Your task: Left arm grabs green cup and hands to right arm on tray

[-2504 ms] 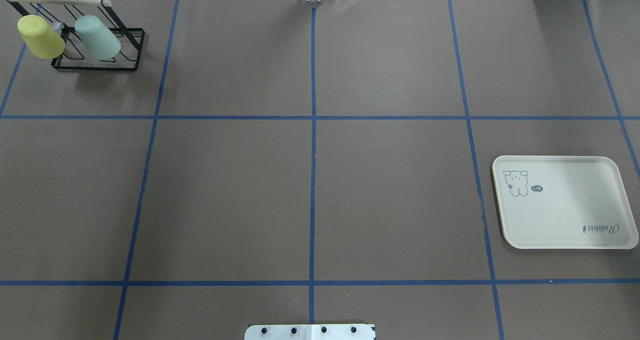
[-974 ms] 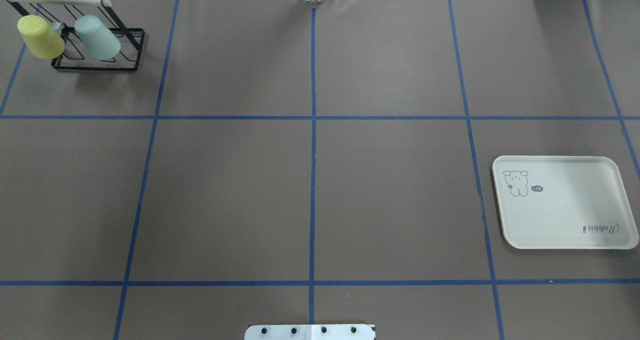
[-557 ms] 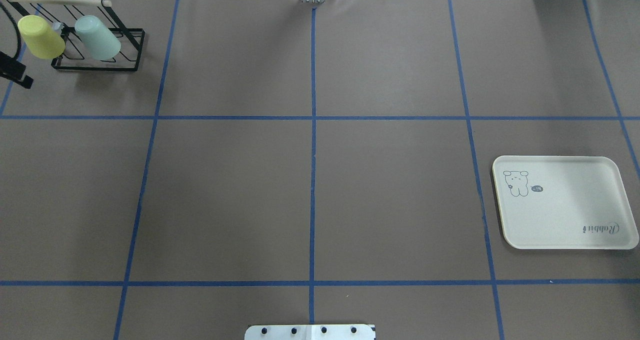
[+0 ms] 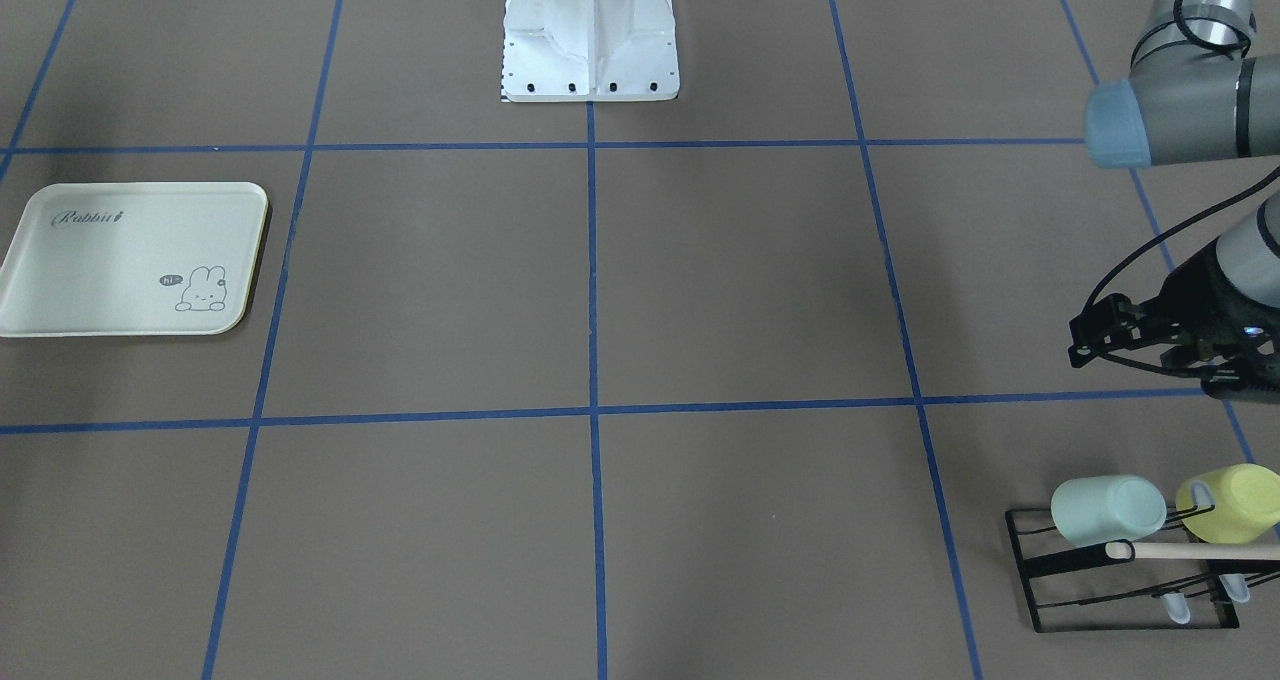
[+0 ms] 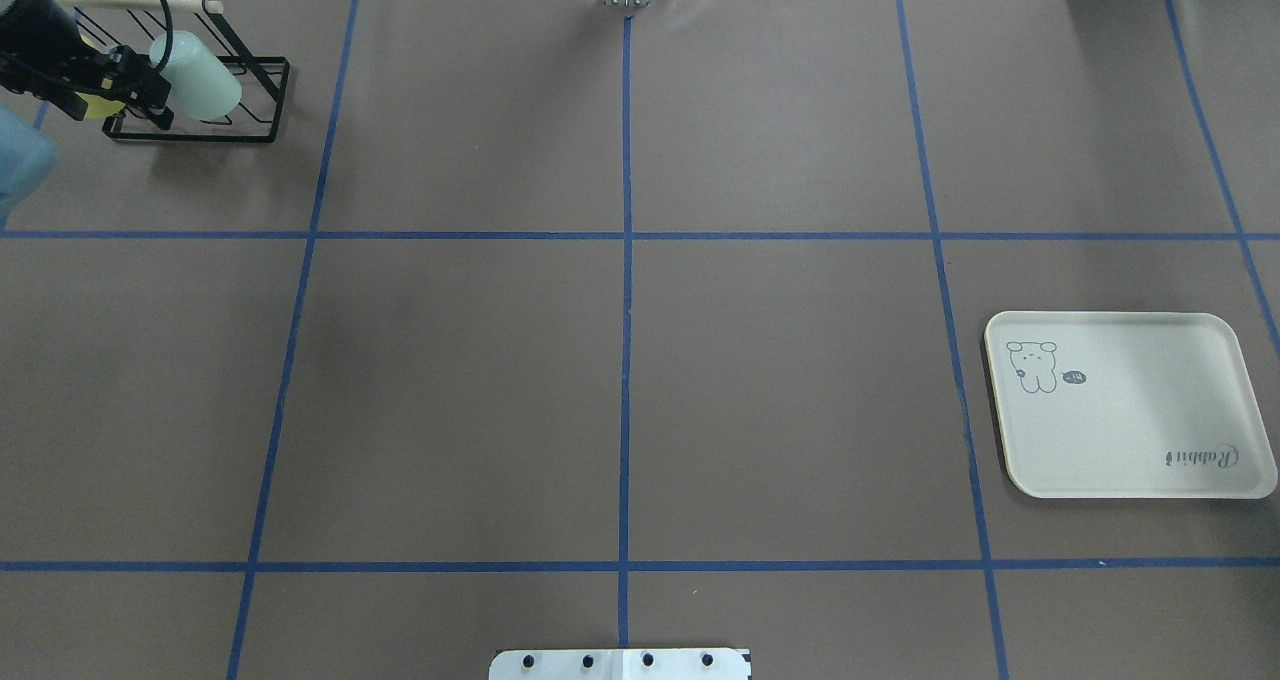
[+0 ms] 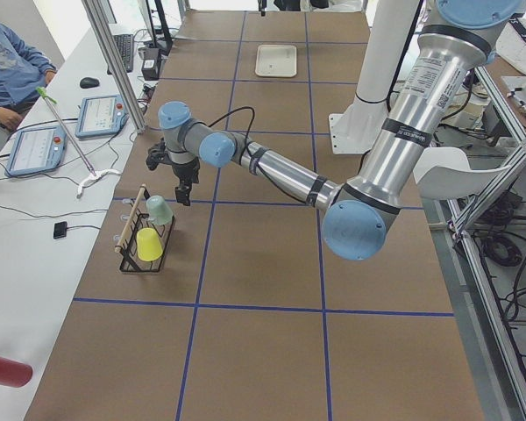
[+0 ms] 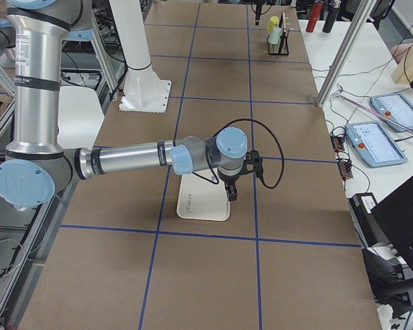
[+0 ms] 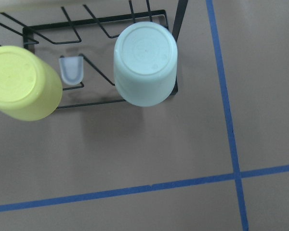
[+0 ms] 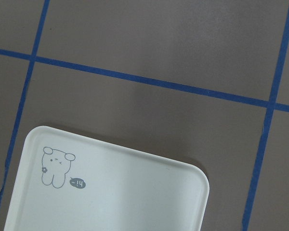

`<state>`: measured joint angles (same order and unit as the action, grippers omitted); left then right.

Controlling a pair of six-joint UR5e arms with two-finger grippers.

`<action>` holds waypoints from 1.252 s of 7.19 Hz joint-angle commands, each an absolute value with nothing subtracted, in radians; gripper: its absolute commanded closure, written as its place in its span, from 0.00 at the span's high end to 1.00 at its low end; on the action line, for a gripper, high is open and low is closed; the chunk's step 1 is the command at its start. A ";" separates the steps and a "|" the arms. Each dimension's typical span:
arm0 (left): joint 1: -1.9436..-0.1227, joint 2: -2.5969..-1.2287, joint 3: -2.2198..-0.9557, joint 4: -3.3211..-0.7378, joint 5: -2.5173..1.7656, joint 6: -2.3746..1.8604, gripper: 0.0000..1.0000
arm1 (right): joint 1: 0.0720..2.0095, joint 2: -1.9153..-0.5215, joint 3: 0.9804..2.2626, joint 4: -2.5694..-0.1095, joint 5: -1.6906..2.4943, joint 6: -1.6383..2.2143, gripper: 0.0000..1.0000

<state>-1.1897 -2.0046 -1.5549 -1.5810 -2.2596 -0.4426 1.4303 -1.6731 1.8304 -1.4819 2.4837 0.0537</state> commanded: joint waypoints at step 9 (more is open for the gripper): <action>-1.181 -2.212 -1.177 -1.697 -2.253 -0.448 0.98 | 1.388 -1.672 1.821 -1.411 2.480 0.094 1.00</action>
